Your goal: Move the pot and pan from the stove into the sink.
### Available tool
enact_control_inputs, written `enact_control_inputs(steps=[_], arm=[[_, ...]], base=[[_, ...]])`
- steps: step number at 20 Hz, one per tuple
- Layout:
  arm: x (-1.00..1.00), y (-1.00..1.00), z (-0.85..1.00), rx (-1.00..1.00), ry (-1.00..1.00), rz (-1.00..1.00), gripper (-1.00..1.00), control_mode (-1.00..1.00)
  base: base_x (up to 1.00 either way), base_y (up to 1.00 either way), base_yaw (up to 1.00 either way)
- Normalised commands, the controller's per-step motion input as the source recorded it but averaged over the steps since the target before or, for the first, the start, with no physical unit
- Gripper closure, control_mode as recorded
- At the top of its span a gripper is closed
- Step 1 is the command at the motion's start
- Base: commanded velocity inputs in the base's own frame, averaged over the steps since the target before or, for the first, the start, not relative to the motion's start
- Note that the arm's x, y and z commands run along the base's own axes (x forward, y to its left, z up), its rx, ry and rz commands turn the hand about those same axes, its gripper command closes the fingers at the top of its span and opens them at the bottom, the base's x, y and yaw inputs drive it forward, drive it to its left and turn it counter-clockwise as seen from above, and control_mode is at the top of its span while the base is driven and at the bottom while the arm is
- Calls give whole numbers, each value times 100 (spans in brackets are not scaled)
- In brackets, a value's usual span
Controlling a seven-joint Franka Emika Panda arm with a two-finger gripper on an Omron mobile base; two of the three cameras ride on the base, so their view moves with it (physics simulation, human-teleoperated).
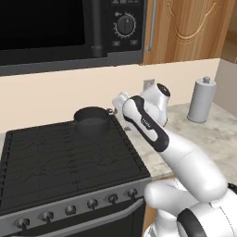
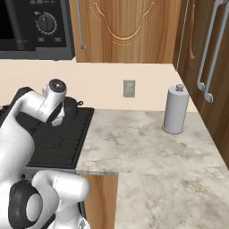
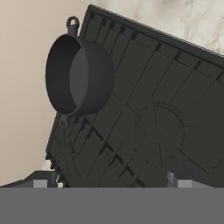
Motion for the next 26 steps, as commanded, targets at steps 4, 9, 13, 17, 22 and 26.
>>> enact_control_inputs(steps=[4, 9, 13, 17, 22, 26], arm=[[76, 4, -19, 0, 0, 0, -100, -100], [64, 0, -25, 0, 0, 0, -100, -100], [57, 8, -39, 0, 1, 4, -100, -100], [53, 8, -33, 0, 0, 3, -100, -100], [52, 18, -32, -2, 0, 1, -100, -100], [42, 29, -36, -5, 0, 0, -100, -100]], base=[[0, 0, 0], [0, 0, 0], [0, 0, 0], [0, 0, 0], [0, 0, 0], [0, 0, 0]])
